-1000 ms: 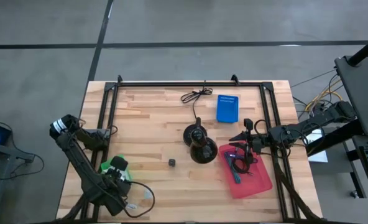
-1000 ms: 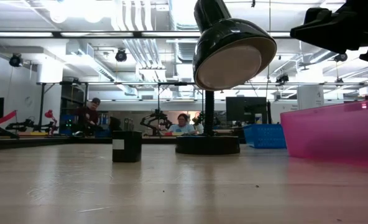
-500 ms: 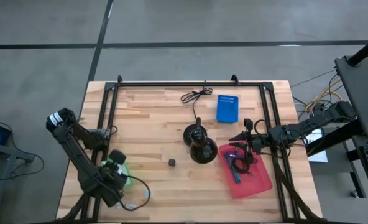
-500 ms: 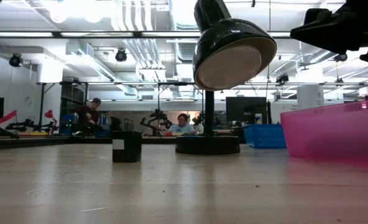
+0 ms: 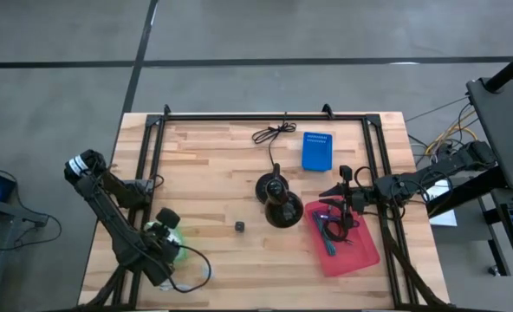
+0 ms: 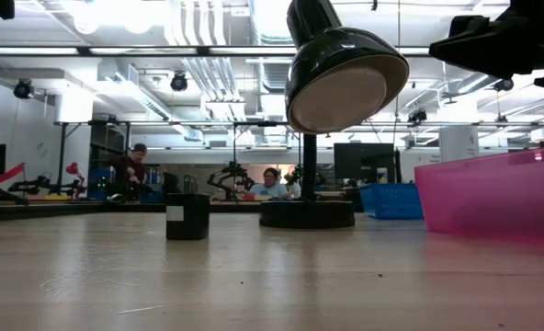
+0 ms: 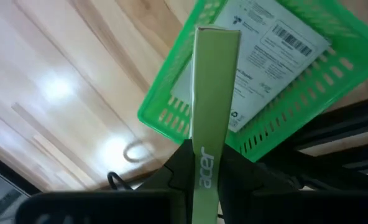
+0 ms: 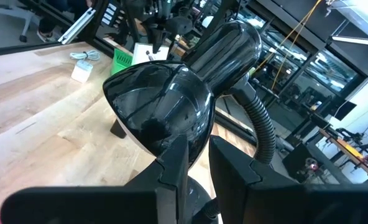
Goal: Pick and place items into bin
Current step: Put the white card reader box into the green bin, then put the white charger cable into the red bin
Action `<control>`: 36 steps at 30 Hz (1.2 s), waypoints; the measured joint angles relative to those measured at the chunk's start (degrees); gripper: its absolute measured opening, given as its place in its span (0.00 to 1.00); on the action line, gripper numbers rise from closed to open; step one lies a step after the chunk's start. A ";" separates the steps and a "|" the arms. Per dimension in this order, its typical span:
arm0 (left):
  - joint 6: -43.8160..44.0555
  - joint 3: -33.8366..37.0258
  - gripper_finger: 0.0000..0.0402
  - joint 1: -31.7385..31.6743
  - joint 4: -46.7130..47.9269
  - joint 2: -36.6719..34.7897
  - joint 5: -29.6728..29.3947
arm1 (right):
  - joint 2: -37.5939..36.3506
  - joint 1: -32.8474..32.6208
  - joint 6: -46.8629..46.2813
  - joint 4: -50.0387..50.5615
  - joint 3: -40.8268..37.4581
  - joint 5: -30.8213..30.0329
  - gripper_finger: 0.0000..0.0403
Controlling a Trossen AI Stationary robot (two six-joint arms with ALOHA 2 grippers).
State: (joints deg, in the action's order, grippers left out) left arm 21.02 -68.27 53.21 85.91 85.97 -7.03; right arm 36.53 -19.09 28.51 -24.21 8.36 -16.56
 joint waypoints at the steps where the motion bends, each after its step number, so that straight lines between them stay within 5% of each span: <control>1: -0.46 0.04 0.07 -0.11 -0.02 0.00 0.00 | 0.00 -0.01 -0.02 0.00 0.00 0.00 0.13; 9: -0.09 0.90 0.07 -0.24 -1.84 0.00 -0.05 | 0.00 -0.02 -0.02 0.00 0.00 0.00 0.13; 19: 11.71 1.48 0.08 -0.26 -1.95 0.11 -1.75 | 0.00 -0.01 0.16 0.00 0.00 -0.01 0.13; 36: 22.15 1.39 0.38 -0.26 -1.39 0.11 -5.07 | 0.00 0.00 1.49 -0.02 0.00 -0.02 0.13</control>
State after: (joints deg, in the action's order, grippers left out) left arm 43.17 -66.88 52.95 84.52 86.08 -12.10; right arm 36.53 -19.09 30.00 -24.23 8.36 -16.58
